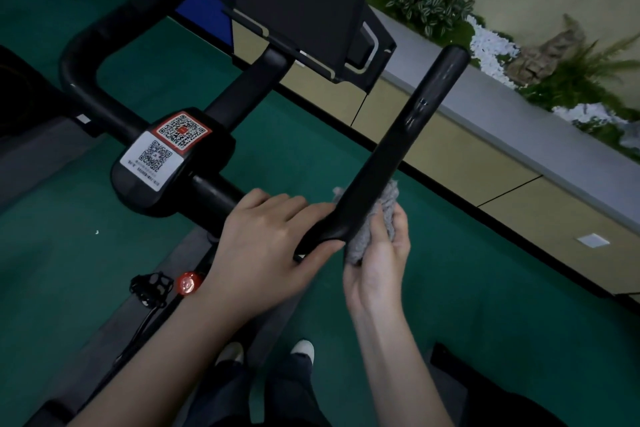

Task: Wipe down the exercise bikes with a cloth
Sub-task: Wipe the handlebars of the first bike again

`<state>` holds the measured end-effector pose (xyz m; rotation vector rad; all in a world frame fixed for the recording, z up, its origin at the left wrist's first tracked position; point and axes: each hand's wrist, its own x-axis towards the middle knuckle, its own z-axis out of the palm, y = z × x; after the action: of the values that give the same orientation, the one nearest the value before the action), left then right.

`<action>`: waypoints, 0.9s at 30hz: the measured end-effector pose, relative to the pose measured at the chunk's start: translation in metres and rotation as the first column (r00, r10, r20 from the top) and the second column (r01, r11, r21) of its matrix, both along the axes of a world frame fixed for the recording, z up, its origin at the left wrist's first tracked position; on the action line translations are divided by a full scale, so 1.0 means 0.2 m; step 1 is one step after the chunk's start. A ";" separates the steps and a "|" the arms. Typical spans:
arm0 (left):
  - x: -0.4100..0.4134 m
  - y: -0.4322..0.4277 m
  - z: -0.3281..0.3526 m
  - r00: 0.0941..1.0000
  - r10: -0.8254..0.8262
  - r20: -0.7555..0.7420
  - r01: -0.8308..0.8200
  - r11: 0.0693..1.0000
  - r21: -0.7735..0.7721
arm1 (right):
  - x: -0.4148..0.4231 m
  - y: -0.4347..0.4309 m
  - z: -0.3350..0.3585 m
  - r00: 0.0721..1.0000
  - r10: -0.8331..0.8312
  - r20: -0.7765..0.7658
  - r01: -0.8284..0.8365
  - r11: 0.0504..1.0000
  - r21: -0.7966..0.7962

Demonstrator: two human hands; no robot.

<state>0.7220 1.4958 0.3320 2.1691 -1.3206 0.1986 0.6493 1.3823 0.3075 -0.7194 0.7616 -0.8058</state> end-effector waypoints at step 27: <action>0.01 0.01 0.02 0.996 -0.012 -0.085 0.008 0.999 -0.053 | 0.43 -0.44 0.64 -0.018 -0.099 -0.995 -0.853 -0.517 0.067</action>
<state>0.7245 1.4972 0.3360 2.1034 -1.2641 0.1332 0.7357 1.2941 0.4356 -2.7776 -0.0771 0.7713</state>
